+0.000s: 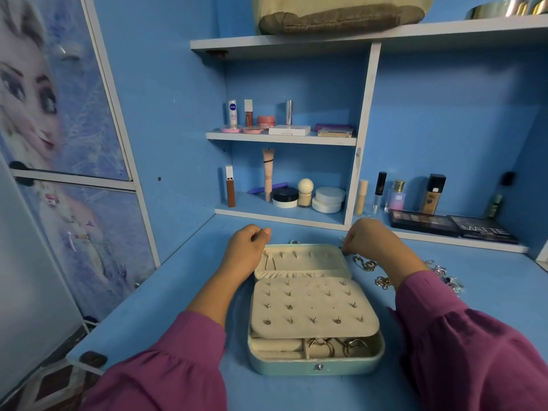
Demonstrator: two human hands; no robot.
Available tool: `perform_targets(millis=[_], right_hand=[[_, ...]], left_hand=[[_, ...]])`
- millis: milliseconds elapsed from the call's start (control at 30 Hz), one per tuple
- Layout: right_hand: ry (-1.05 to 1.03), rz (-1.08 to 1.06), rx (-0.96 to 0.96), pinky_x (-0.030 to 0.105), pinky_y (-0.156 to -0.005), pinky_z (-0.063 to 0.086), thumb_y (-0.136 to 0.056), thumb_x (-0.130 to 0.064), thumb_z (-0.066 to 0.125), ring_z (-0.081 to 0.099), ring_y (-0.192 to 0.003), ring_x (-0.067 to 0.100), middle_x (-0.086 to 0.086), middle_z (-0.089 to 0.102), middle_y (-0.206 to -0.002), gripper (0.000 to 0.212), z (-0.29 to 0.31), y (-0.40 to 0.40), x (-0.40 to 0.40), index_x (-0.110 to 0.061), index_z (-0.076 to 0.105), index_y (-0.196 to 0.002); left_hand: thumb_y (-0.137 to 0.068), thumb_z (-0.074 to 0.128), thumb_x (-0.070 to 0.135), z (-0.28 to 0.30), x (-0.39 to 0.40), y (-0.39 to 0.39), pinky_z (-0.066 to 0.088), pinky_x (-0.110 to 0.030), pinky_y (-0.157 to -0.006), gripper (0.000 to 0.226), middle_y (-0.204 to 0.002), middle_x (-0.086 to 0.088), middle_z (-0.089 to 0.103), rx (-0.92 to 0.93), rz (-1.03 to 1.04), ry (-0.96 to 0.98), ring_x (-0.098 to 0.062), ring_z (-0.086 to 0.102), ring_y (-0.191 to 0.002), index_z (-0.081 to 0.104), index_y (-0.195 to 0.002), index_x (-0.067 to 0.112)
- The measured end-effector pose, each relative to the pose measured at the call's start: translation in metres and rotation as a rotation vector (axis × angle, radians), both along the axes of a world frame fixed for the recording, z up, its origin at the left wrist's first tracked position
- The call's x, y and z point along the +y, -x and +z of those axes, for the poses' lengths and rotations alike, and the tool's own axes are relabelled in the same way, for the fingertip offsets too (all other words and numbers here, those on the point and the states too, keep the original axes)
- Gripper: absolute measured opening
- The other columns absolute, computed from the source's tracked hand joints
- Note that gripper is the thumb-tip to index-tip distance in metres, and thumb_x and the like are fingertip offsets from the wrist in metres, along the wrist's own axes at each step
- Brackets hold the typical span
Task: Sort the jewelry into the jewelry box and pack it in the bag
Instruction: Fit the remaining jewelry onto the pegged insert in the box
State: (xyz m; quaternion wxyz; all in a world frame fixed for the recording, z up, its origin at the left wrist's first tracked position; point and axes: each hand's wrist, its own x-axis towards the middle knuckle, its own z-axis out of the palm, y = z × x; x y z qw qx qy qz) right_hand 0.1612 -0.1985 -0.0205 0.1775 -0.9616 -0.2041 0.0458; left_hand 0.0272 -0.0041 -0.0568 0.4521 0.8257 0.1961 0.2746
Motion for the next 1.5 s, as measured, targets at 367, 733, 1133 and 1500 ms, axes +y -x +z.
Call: perform_targets(millis=[367, 733, 1133, 1500], right_hand=[[0.068, -0.036, 0.032, 0.037, -0.086, 0.054, -0.082, -0.02, 0.068, 0.062, -0.094, 0.027, 0.009, 0.067, -0.104, 0.025, -0.009, -0.007, 0.006, -0.01, 0.07, -0.105], [-0.248, 0.024, -0.043, 0.025, -0.049, 0.035, -0.085, -0.009, 0.058, 0.043, -0.057, 0.021, 0.014, 0.055, -0.075, 0.013, 0.01, 0.014, 0.002, 0.001, 0.064, -0.079], [-0.639, 0.242, 0.271, 0.018, -0.06, 0.041, -0.091, -0.018, 0.057, 0.055, -0.064, 0.002, -0.001, 0.073, -0.084, 0.016, 0.03, 0.046, 0.018, -0.009, 0.07, -0.085], [-0.639, 0.276, 0.372, 0.021, -0.056, 0.037, -0.087, -0.012, 0.06, 0.051, -0.058, 0.006, -0.001, 0.066, -0.069, 0.01, 0.02, 0.055, 0.03, -0.008, 0.065, -0.08]], left_hand=[[-0.097, 0.051, 0.027, 0.001, 0.0, -0.006, 0.049, -0.039, -0.082, 0.03, -0.097, -0.014, 0.068, -0.031, 0.012, 0.045, -0.028, 0.062, -0.091, 0.059, -0.08, 0.003], [-0.097, 0.052, 0.024, 0.004, 0.001, -0.008, 0.049, -0.03, -0.076, 0.023, -0.092, -0.011, 0.066, -0.068, -0.01, 0.1, -0.024, 0.061, -0.084, 0.064, -0.091, 0.005], [-0.084, 0.07, 0.014, 0.016, -0.014, -0.001, 0.049, -0.01, -0.076, 0.013, -0.095, 0.007, 0.072, -0.147, -0.288, 0.256, -0.003, 0.066, -0.09, 0.072, -0.096, 0.019], [-0.079, 0.073, 0.004, 0.018, -0.013, 0.001, 0.048, -0.011, -0.067, 0.011, -0.068, 0.006, 0.07, -0.093, -0.342, 0.22, -0.001, 0.064, -0.067, 0.071, -0.073, 0.013]])
